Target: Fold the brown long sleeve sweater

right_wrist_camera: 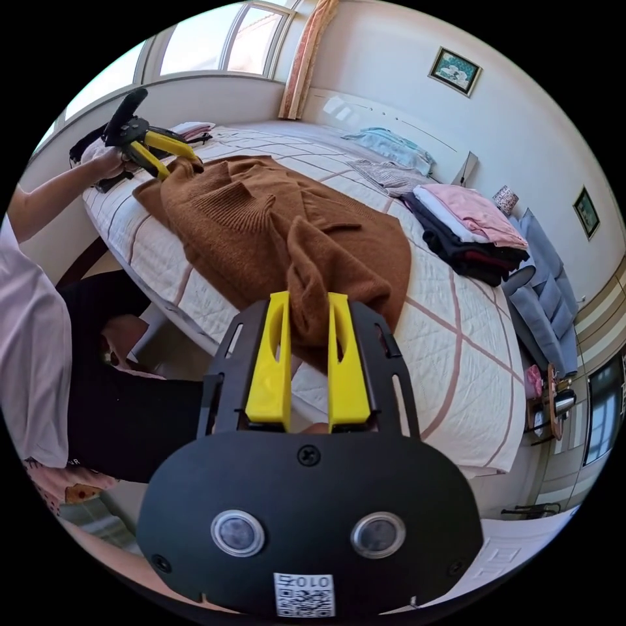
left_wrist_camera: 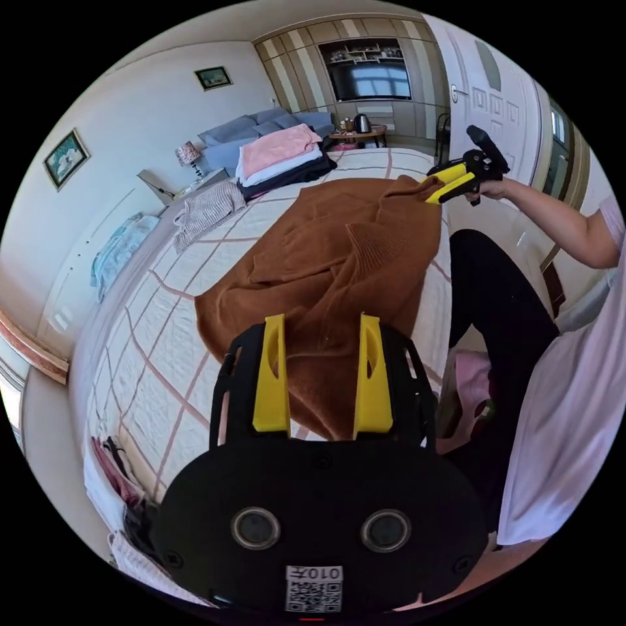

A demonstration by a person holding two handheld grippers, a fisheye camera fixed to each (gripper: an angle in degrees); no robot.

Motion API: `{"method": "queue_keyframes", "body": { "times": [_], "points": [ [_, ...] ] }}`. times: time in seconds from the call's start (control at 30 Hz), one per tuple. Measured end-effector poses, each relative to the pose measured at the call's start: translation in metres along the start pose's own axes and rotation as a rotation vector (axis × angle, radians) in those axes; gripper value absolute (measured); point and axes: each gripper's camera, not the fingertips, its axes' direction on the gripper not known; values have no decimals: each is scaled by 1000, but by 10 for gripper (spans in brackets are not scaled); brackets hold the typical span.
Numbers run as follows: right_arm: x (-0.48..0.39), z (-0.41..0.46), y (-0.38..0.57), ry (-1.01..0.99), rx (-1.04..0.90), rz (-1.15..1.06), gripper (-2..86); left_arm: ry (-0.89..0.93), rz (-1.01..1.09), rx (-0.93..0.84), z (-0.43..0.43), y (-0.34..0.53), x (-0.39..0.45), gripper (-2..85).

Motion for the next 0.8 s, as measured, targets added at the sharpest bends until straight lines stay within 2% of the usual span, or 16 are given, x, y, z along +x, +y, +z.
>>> {"method": "queue_keyframes", "body": {
  "times": [0.1,0.23,0.37,0.47,0.6,0.7,0.8],
  "points": [
    [0,-13,9,0,12,17,44,193,-80,15,6,3,-22,114],
    [2,-50,8,50,62,67,31,226,-73,65,-15,10,-18,75],
    [12,-114,-14,149,167,108,28,88,-25,113,-79,12,-6,52],
    [16,-195,-47,219,281,96,27,-28,-76,281,-179,7,-16,42],
    [1,-329,-76,282,532,84,27,-171,-43,498,-331,10,0,34],
    [-21,-409,-78,324,679,59,29,-294,2,571,-413,22,30,29],
    [-44,-474,-70,356,819,22,34,-331,55,693,-483,44,58,26]
  ]
}}
